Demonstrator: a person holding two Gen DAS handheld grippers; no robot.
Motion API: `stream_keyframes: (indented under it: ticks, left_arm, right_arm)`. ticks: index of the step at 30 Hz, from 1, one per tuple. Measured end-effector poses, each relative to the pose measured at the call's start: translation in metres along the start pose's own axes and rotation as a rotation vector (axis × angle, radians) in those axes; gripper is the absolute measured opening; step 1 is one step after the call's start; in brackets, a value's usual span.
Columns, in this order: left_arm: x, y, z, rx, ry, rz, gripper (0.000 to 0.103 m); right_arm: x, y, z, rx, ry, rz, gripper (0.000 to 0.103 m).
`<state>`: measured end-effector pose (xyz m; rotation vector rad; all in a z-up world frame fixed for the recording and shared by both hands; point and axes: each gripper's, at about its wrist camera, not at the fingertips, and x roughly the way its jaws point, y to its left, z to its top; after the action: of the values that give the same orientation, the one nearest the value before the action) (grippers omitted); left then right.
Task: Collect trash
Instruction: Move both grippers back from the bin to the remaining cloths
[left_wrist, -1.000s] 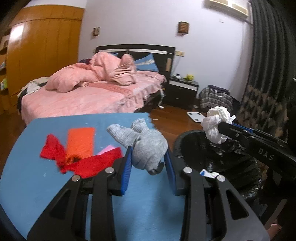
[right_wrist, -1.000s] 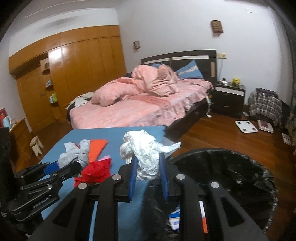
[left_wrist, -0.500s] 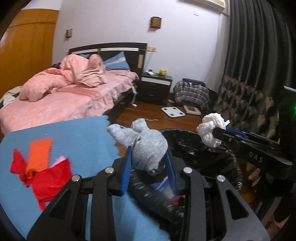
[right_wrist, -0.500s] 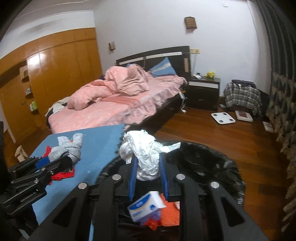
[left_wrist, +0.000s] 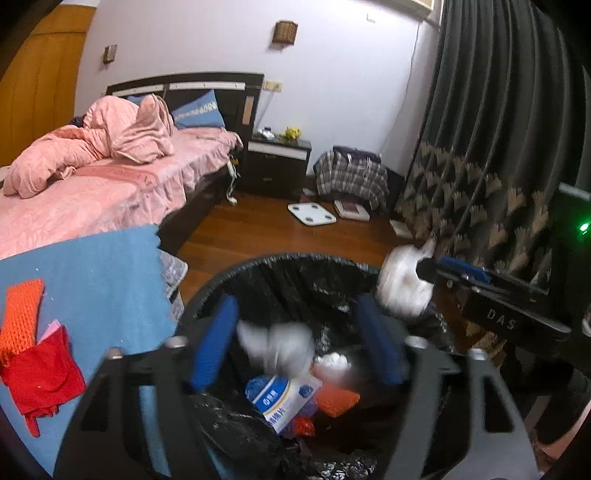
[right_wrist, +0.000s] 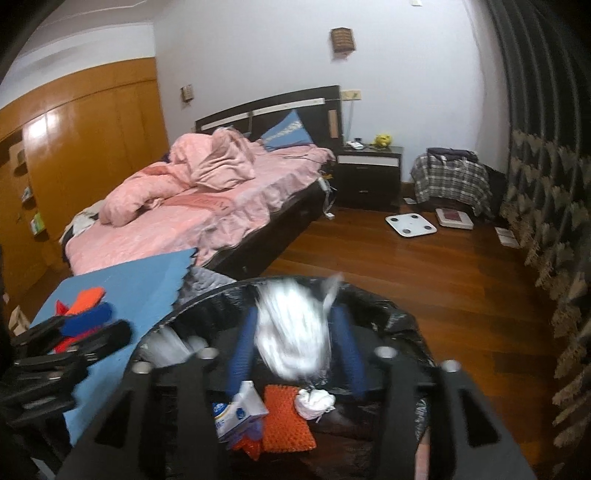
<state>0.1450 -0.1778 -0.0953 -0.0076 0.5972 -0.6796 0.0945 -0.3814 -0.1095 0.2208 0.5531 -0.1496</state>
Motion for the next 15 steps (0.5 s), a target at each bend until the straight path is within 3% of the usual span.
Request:
stream_keyframes:
  ticks: [2,8,15]
  left_arm:
    - [-0.003,0.004,0.002,-0.007,-0.001,0.006,0.074]
    - [-0.026,0.026,0.003,-0.03,-0.027,0.082,0.087]
    - [-0.068,0.073,-0.006,-0.077,-0.043,0.225,0.091]
  right_arm:
    - [0.001,-0.004,0.0,0.009,0.002,-0.011,0.054]
    - [-0.008,-0.004,-0.003,0.004,-0.02,-0.021,0.095]
    - [-0.015,0.03,0.003,-0.029,-0.039,0.037,0.097]
